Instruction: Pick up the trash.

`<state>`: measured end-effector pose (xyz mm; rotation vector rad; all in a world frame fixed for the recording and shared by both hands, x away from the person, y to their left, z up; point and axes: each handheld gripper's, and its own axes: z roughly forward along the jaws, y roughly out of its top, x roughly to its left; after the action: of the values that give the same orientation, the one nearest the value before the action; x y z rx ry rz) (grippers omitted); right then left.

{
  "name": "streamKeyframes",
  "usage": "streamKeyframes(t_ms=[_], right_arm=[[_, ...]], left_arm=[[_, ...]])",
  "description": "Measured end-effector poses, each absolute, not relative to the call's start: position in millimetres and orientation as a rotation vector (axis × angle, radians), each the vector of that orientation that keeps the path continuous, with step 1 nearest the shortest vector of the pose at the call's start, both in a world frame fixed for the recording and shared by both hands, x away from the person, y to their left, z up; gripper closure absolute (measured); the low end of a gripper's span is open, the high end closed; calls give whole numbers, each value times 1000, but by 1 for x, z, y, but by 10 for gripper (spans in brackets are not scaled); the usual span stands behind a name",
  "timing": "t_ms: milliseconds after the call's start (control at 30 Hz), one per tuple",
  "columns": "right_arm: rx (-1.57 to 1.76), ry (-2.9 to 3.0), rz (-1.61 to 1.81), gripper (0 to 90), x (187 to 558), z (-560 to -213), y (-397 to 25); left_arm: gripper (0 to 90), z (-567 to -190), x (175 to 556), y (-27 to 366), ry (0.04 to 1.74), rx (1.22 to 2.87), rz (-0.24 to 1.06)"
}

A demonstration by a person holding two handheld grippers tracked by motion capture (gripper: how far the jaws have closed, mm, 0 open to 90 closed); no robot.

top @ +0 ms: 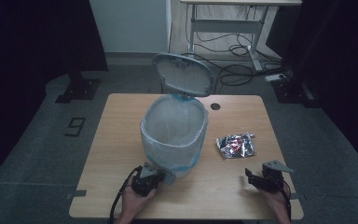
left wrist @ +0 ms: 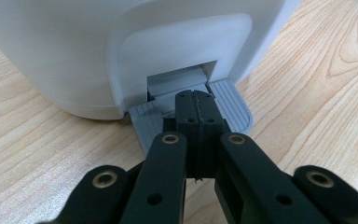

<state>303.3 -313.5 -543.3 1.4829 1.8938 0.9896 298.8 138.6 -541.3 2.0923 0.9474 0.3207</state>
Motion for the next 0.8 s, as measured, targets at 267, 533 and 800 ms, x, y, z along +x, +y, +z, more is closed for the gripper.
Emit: streamKeyframes(t_ms=[267, 533, 800], right_arm=[[1470, 1899, 1004, 254, 313, -533, -315], [1473, 1905, 974, 320, 339, -523, -321], [1469, 1934, 959, 399, 366, -519, -315]], left_arm=[[900, -541, 299, 139, 953, 2089, 304], [900, -541, 300, 140, 952, 2088, 298], [900, -541, 299, 139, 944, 2092, 307]])
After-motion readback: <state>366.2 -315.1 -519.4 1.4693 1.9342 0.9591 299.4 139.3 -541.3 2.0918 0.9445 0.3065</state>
